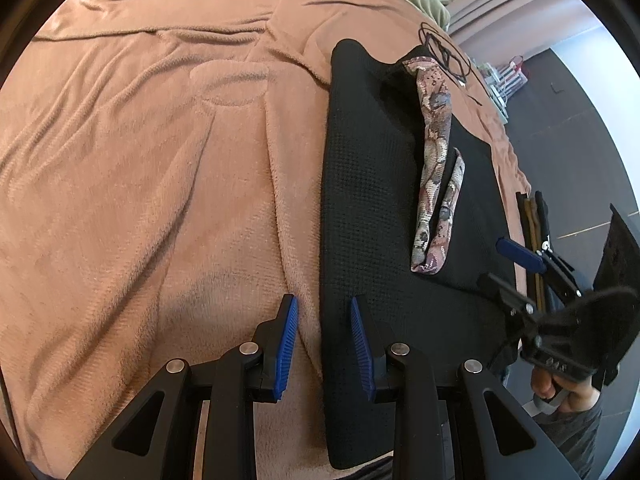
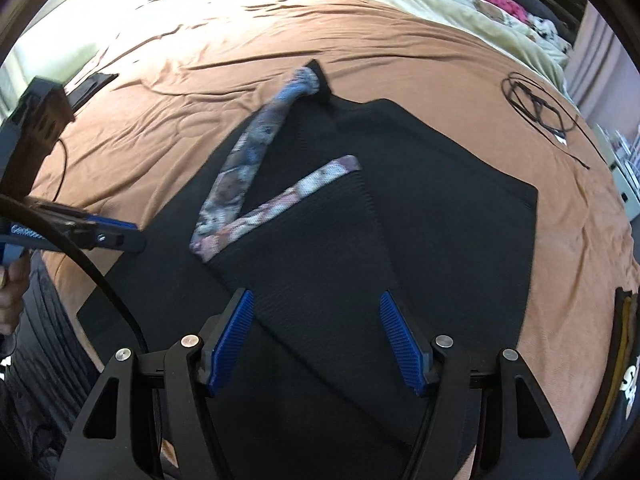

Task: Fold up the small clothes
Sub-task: 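Open the right gripper and lay the patterned strap on the black garment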

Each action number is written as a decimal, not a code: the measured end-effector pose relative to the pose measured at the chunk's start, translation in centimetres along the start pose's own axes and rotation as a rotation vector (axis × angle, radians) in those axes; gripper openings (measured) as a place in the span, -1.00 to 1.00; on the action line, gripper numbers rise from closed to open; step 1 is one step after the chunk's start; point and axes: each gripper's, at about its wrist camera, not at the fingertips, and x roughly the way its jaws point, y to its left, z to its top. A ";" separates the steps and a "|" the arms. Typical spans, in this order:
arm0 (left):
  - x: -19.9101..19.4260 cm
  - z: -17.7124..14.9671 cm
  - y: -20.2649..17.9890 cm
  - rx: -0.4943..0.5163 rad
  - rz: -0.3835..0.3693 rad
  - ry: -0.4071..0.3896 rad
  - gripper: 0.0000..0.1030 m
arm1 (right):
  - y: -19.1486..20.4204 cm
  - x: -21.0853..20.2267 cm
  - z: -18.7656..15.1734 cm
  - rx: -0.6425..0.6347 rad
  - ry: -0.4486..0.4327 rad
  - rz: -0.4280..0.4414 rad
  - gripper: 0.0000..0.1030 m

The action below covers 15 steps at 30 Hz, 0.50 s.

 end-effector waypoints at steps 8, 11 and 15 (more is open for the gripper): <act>0.2 -0.1 0.2 -0.009 -0.003 -0.008 -0.43 | 2.1 1.4 0.0 -0.091 0.013 0.059 0.25; 0.1 -0.1 0.4 -0.010 -0.008 -0.008 -0.43 | 2.3 2.8 0.1 -0.120 0.051 0.028 0.25; 0.0 -0.1 0.6 -0.006 -0.010 -0.007 -0.43 | 2.4 3.6 0.5 -0.115 0.047 0.017 -0.16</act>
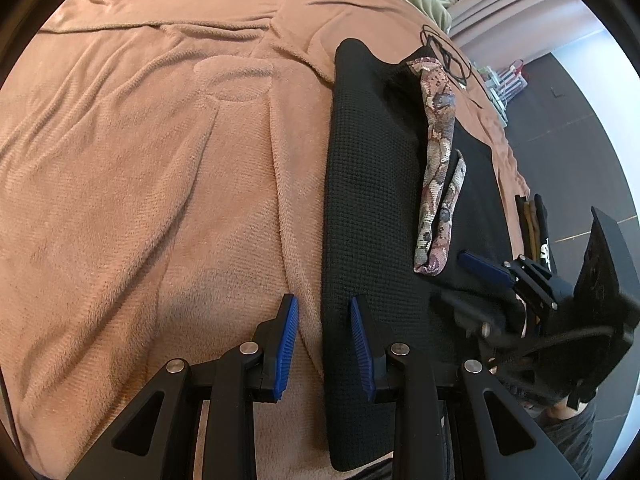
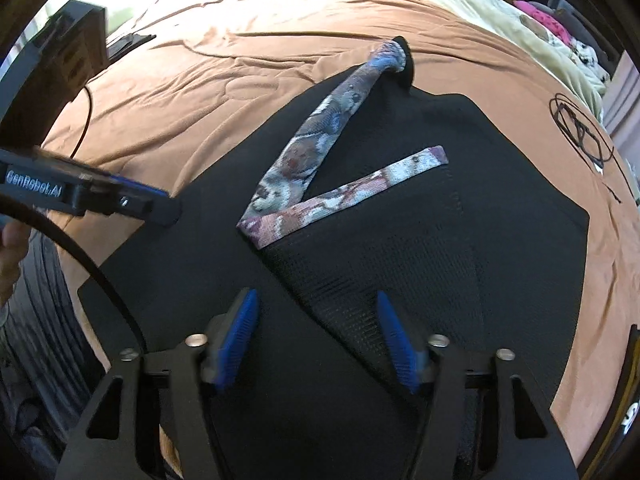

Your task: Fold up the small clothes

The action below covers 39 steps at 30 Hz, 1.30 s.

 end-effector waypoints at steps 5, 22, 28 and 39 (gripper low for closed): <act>-0.2 0.1 0.2 -0.006 -0.006 0.002 -0.43 | -0.7 0.0 0.6 0.008 0.016 -0.006 -0.86; -2.0 1.5 0.1 -0.017 -0.003 -0.044 -0.43 | -7.9 -4.1 0.6 0.236 -0.104 0.007 -0.93; -2.1 1.6 -0.2 -0.014 0.011 -0.045 -0.43 | -11.6 -3.4 -0.2 0.369 -0.109 0.006 -0.93; -1.8 2.6 -1.2 0.005 0.030 -0.041 -0.43 | -16.9 -2.6 -2.8 0.598 -0.093 0.019 -0.74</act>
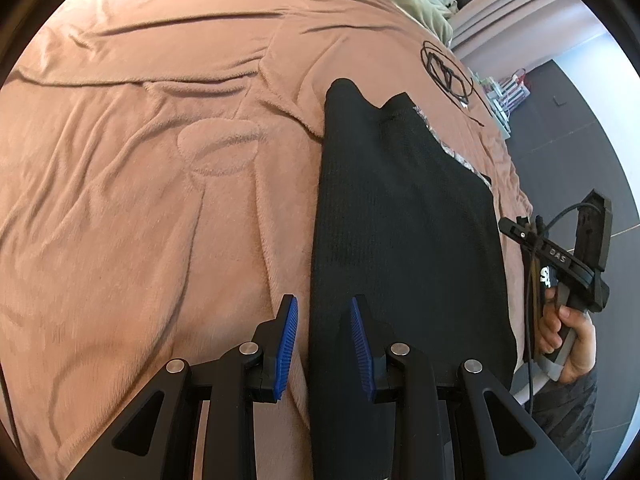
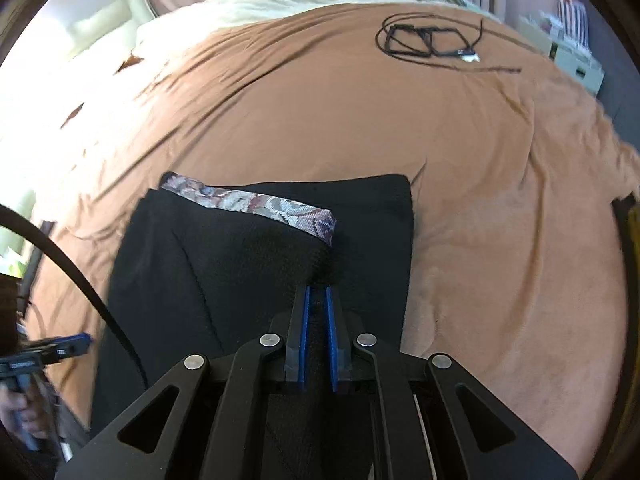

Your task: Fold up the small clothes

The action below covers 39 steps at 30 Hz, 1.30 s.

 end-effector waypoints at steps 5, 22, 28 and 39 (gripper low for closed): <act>0.7 0.9 -0.3 0.002 0.011 0.002 -0.43 | -1.1 0.0 -0.1 0.039 -0.007 0.071 -0.18; 3.1 4.8 -1.4 0.036 0.072 0.003 -0.43 | -5.9 3.3 2.1 0.182 -0.005 0.160 -0.95; 3.8 6.4 -2.1 0.050 0.074 0.000 -0.43 | -5.2 1.9 2.0 0.111 -0.014 0.096 -0.91; 4.5 10.0 -2.5 0.041 0.041 -0.038 -0.10 | -7.4 -0.3 0.8 0.175 -0.035 0.136 0.21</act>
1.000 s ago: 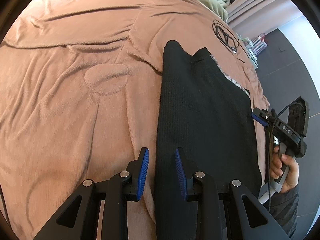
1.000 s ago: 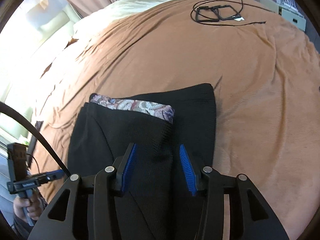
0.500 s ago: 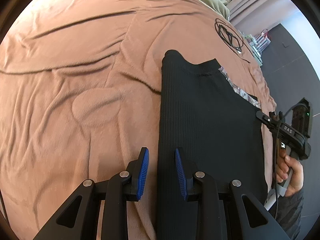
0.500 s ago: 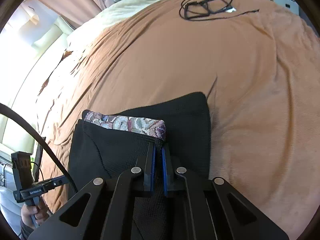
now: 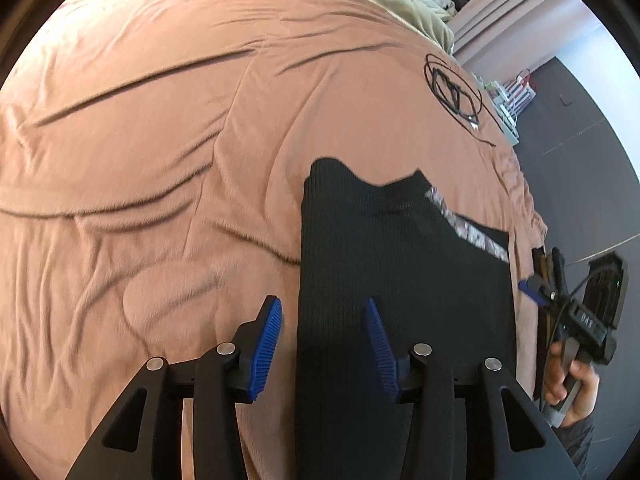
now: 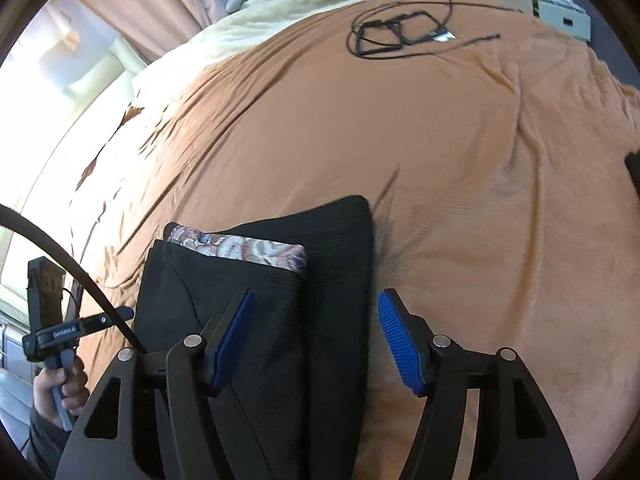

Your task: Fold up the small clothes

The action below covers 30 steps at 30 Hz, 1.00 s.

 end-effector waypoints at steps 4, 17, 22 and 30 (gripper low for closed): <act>0.9 0.8 0.1 -0.004 -0.017 0.006 -0.10 | -1.9 0.5 -0.4 0.049 0.038 0.085 0.21; 4.3 3.4 0.4 -0.009 -0.043 0.032 -0.10 | -5.0 4.2 0.0 0.107 0.115 0.316 0.21; 4.8 4.3 0.1 0.014 -0.036 0.010 -0.13 | -6.2 5.3 0.8 0.144 0.107 0.349 0.21; 5.4 4.8 -0.1 0.027 -0.022 -0.003 -0.18 | -6.1 3.5 1.2 0.104 0.120 0.251 0.21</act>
